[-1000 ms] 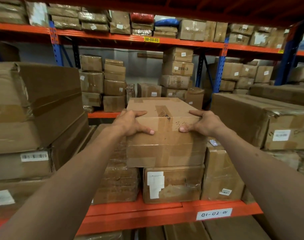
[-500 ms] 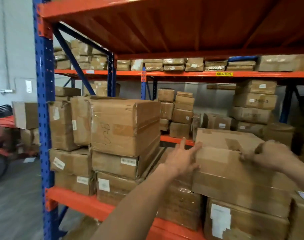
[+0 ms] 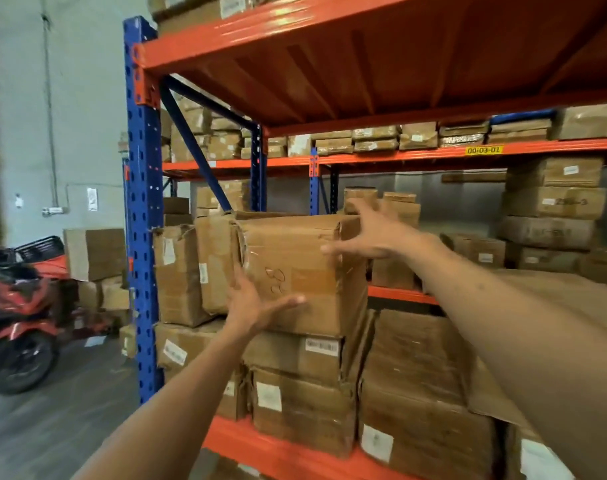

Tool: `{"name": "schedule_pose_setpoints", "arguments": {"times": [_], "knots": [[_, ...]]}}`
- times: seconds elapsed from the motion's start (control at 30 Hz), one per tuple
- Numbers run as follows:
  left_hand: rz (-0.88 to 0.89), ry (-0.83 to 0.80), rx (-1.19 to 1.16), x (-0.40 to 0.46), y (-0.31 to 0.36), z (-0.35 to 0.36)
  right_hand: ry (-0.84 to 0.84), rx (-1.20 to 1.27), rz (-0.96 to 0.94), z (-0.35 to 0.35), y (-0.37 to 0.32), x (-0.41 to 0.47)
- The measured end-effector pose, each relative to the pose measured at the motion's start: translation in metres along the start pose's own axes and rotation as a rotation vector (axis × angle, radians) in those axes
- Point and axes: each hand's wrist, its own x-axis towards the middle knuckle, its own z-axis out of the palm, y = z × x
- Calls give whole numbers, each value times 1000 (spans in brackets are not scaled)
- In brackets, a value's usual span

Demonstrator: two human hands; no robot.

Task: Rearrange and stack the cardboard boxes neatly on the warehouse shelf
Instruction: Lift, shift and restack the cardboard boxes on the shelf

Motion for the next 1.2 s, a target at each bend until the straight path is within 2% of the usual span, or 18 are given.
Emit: {"name": "schedule_pose_setpoints", "arguments": {"times": [0.1, 0.17, 0.27, 0.37, 0.43, 0.53, 0.63, 0.73, 0.8, 0.87, 0.93, 1.07, 1.13, 1.2], "knots": [[10, -236, -91, 21, -30, -21, -69, -116, -52, 23, -47, 26], [5, -318, -95, 30, -43, -22, -101, -217, -56, 35, -60, 39], [-94, -265, -162, 39, -45, -8, -48, -398, -66, 44, -62, 50], [-137, -172, -330, 38, -31, 15, 45, -415, -67, 46, -48, 47], [-123, -112, -338, 37, -22, 28, 99, -383, -36, 43, -33, 41], [-49, -69, -194, 44, -4, 35, 188, -259, 52, 34, 1, 24], [122, -106, -74, 57, 22, 35, 303, -3, 157, 34, 38, -2], [263, -242, 30, 72, 48, 41, 473, 185, 253, 46, 69, -29], [302, -367, 62, 73, 60, 53, 520, 249, 322, 55, 86, -46], [340, -389, 100, 64, 63, 69, 519, 303, 395, 64, 99, -62], [409, -343, 148, 55, 58, 83, 519, 314, 434, 74, 111, -76], [556, -338, 329, 46, 66, 99, 496, 336, 521, 96, 129, -107], [645, -376, 487, 41, 78, 109, 385, 300, 618, 99, 134, -120], [694, -464, 646, 33, 88, 119, 237, 125, 707, 94, 137, -125]]}}
